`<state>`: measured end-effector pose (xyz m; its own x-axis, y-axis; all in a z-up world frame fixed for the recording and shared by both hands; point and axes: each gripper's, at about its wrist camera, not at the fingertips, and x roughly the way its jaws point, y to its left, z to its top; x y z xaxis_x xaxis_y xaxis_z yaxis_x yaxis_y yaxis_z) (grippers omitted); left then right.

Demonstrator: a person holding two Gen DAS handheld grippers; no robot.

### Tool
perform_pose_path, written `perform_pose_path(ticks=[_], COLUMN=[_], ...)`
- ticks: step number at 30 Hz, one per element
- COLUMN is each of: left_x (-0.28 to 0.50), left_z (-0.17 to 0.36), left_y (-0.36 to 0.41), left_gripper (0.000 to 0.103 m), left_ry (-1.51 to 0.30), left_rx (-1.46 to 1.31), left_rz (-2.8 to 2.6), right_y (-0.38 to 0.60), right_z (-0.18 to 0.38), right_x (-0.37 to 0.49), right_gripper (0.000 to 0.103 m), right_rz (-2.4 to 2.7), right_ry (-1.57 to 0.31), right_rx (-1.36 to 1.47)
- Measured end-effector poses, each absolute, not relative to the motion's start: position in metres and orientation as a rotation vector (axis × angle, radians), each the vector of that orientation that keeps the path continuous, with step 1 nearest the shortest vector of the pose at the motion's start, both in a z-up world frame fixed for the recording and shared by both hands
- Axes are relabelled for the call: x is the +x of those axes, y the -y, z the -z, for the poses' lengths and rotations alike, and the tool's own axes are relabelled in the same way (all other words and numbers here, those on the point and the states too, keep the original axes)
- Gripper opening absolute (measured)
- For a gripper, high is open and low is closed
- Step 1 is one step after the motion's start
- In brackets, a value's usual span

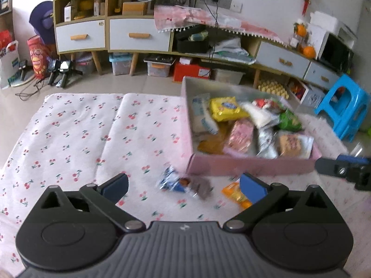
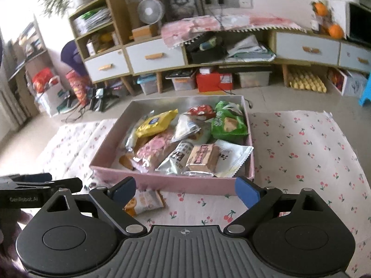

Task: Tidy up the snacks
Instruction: 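Move both tools back over the remaining snacks on the cloth, then grasp the blue-and-white wrapped snack with the left tool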

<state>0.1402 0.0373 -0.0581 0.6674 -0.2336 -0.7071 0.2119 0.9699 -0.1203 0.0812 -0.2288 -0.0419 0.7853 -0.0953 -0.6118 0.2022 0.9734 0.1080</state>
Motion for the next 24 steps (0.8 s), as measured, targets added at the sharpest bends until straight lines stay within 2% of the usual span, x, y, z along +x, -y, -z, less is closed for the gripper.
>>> perform_pose_path(ticks=[9, 14, 21, 24], left_x=[0.135, 0.143, 0.149, 0.150], left_z=[0.084, 0.095, 0.103, 0.104], left_y=[-0.045, -0.041, -0.026, -0.023], left_gripper=[0.102, 0.101, 0.083, 0.081], left_ry=[-0.749, -0.745, -0.741, -0.736], left_rx=[0.147, 0.147, 0.187, 0.176], left_rz=[0.326, 0.333, 0.363, 0.368], right_y=[0.204, 0.191, 0.195, 0.198], right_z=[0.065, 0.082, 0.095, 0.097], right_x=[0.077, 0.082, 0.093, 0.097], right_gripper=[0.098, 0.098, 0.098, 0.098], right_rz=[0.093, 0.063, 0.068, 0.071], right_ry=[-0.665, -0.708, -0.744, -0.750], right_rx=[-0.026, -0.095, -0.057, -0.027])
